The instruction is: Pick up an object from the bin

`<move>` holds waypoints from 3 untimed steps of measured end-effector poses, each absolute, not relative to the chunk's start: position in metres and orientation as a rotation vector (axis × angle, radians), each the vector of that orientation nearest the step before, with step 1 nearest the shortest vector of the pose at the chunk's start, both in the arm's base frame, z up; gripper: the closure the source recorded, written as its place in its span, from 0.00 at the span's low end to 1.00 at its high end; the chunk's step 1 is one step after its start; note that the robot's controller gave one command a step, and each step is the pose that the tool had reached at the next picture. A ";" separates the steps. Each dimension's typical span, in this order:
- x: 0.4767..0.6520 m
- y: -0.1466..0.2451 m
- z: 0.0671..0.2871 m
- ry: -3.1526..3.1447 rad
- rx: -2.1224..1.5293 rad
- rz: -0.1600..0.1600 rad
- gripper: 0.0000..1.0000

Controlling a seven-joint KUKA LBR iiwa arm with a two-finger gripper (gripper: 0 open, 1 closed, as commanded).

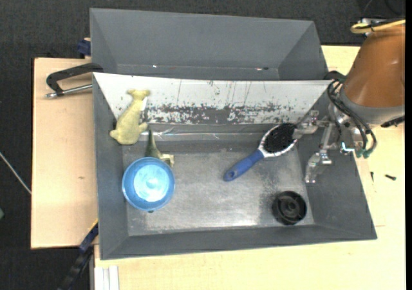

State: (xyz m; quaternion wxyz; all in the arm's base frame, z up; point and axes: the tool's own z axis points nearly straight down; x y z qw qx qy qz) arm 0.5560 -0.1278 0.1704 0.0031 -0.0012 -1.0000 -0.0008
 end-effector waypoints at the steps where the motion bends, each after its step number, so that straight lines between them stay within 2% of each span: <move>1: 0.605 -0.059 0.072 -3.142 0.298 -0.005 0.00; 2: 0.598 -0.033 0.102 -3.071 0.705 0.000 0.00; 3: 0.598 -0.027 0.101 -3.135 0.261 -0.002 0.00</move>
Offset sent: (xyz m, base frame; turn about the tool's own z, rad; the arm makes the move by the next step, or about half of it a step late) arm 0.0443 0.0639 -0.1004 -0.1874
